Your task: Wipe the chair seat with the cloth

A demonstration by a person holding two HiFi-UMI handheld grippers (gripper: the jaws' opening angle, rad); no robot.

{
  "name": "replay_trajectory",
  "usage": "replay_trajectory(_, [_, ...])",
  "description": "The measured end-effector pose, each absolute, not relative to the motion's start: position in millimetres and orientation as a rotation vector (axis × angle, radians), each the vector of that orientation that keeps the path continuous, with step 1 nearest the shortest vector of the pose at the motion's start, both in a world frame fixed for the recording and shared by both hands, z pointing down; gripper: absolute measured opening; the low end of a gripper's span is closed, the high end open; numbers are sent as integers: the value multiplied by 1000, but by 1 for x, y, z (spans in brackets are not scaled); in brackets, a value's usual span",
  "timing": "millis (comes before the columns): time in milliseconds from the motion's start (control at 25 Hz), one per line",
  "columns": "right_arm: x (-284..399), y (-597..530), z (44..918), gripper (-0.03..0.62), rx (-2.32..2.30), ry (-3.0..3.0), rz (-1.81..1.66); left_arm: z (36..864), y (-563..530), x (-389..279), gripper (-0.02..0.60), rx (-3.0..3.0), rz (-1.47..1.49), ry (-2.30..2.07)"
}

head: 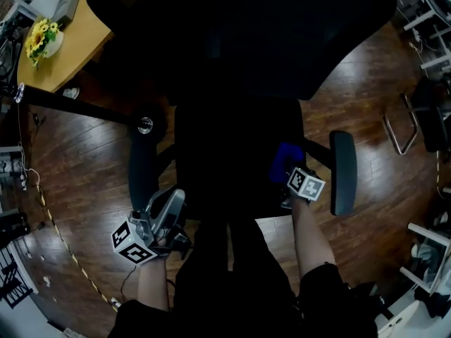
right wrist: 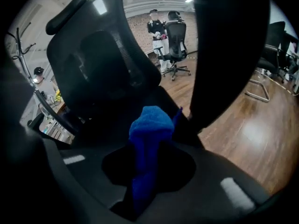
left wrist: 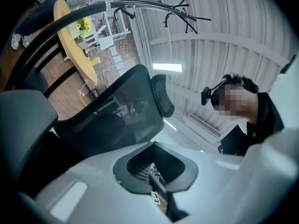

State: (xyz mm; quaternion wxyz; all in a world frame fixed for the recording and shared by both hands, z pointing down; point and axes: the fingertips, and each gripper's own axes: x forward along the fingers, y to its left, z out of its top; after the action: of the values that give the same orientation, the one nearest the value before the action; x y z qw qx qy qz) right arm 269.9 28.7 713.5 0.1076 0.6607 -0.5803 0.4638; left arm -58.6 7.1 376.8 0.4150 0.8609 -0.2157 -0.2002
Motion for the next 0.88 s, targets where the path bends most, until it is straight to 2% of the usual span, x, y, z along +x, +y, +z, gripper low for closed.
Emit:
replay_trajectory(360, [291,32,710,63,1976,-1739,1289,385,2,-51,-8,2164,-473,-539])
replay_trajectory(560, [275,24,691,63,1961,-1832,1346,384,3,-65,-8,2142,-517,-565])
replay_trajectory(680, [214,5,667,63,1854,-2001,1340,377,3,-78,-8,2140,-550,-595])
replay_trajectory(880, [48,-10,644,63,1444,-2264,1366,368,5,-111,-8,2141,-596,-675])
